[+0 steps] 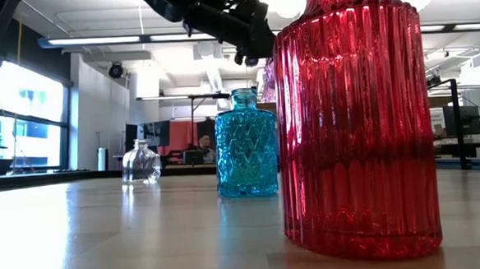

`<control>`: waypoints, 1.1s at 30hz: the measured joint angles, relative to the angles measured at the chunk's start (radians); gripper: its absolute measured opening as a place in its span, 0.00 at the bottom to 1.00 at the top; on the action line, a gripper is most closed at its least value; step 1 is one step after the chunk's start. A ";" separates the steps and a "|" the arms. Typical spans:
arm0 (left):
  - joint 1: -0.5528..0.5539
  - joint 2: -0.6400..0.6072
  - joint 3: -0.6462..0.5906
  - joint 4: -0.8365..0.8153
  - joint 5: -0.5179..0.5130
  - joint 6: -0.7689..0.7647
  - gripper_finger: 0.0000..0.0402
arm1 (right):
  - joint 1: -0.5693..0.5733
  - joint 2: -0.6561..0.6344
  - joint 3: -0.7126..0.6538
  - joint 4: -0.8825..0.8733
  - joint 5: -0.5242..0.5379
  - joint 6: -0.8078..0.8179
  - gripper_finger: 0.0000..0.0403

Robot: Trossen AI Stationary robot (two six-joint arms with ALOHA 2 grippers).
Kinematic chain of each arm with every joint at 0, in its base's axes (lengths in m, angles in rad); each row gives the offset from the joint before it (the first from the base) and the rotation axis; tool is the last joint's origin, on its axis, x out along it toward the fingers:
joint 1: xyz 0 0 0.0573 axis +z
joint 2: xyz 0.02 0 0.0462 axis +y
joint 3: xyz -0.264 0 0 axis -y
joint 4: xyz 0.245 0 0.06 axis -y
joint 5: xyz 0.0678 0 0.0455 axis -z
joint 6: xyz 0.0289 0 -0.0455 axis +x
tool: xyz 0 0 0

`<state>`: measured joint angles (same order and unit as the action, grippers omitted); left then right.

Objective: Sort vases onto shelf
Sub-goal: Put the right pink vase on the shelf aligned with the pink vase

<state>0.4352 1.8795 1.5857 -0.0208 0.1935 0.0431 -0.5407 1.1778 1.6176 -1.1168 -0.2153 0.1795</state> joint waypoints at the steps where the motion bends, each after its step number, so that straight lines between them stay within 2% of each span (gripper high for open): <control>1: -0.001 0.006 0.001 0.007 0.000 0.004 0.29 | 0.000 0.000 0.000 0.000 0.000 0.002 0.28; 19: 0.011 0.048 -0.001 0.009 -0.042 0.040 0.29 | 0.000 0.000 0.000 0.000 0.000 0.003 0.28; 28: 0.028 0.048 -0.001 0.020 -0.040 0.040 0.29 | 0.000 0.000 0.000 0.000 0.000 0.003 0.28; 33: 0.028 0.058 -0.001 0.020 -0.007 0.030 0.29 | 0.000 0.000 0.000 0.000 0.000 0.003 0.28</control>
<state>0.4637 1.9375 1.5845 -0.0010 0.1865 0.0731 -0.5407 1.1778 1.6176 -1.1168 -0.2153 0.1825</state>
